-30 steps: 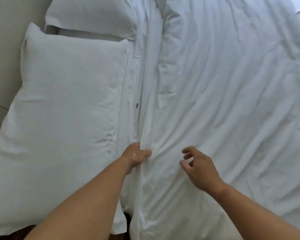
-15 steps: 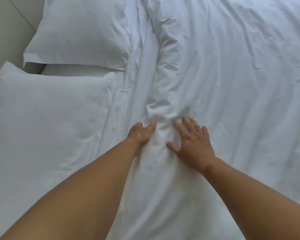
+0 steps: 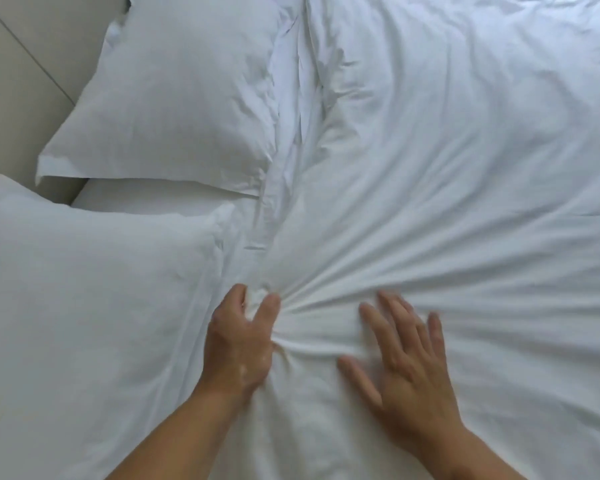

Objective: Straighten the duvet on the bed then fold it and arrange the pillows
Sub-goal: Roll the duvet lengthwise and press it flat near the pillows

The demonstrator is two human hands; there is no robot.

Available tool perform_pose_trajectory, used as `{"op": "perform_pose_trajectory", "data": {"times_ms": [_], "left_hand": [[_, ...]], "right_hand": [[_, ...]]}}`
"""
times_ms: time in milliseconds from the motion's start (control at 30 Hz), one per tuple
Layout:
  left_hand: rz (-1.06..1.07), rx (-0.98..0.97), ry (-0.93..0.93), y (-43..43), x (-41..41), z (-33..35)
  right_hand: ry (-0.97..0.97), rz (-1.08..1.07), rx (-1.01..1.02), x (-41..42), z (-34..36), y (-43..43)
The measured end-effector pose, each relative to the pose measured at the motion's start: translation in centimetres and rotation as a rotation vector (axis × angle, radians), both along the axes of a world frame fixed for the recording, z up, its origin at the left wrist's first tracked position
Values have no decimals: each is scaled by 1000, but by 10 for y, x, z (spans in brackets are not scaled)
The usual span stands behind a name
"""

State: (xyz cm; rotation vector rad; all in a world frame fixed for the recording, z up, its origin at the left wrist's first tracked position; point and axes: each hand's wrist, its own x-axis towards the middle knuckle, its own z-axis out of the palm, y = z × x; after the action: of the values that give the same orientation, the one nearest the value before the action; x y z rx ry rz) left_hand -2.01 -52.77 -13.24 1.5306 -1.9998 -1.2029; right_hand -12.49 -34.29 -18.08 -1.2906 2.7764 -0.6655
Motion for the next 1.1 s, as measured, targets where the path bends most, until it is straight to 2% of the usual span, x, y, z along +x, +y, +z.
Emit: {"op": "perform_pose_trajectory", "data": {"times_ms": [67, 133, 200, 233, 367, 400, 500, 567, 667, 767, 833, 933, 1000, 1033, 1100], "left_hand": [[88, -31, -37, -6, 5, -15], [4, 111, -214, 2, -3, -45], [-95, 232, -317, -4, -23, -65], [-91, 273, -313, -16, -38, -66], [1, 514, -111, -85, -116, -56], [-22, 501, -144, -94, -133, -55], [-113, 243, -361, -109, -169, -59], [-137, 183, -309, -119, -197, -58], [-154, 236, -140, -133, -240, -49], [-142, 252, -177, -142, -258, -48], [-193, 172, -204, -148, -259, -49], [-237, -53, -193, -164, -251, -19], [-189, -189, -181, -183, -243, -9], [-158, -247, -208, -190, -237, -14], [-223, -261, -420, -193, -230, -38]], "right_hand": [[-9, -97, 28, -31, 3, -24], [-72, -170, 154, -52, -9, -38], [-128, -178, 280, -58, -29, -38], [-124, -166, 314, -59, -39, -37], [-134, -121, 286, -87, -43, -59], [-160, -119, 285, -97, -43, -66], [-172, -117, 322, -110, -60, -77], [-128, -114, 359, -106, -72, -76], [-119, -108, 384, -107, -80, -76], [-121, -112, 371, -110, -79, -79], [-146, -124, 372, -106, -71, -78], [-124, -173, 201, -113, -41, -87], [9, -185, 48, -136, -22, -102], [65, -195, 15, -153, -13, -113], [9, -199, 100, -183, 4, -138]]}}
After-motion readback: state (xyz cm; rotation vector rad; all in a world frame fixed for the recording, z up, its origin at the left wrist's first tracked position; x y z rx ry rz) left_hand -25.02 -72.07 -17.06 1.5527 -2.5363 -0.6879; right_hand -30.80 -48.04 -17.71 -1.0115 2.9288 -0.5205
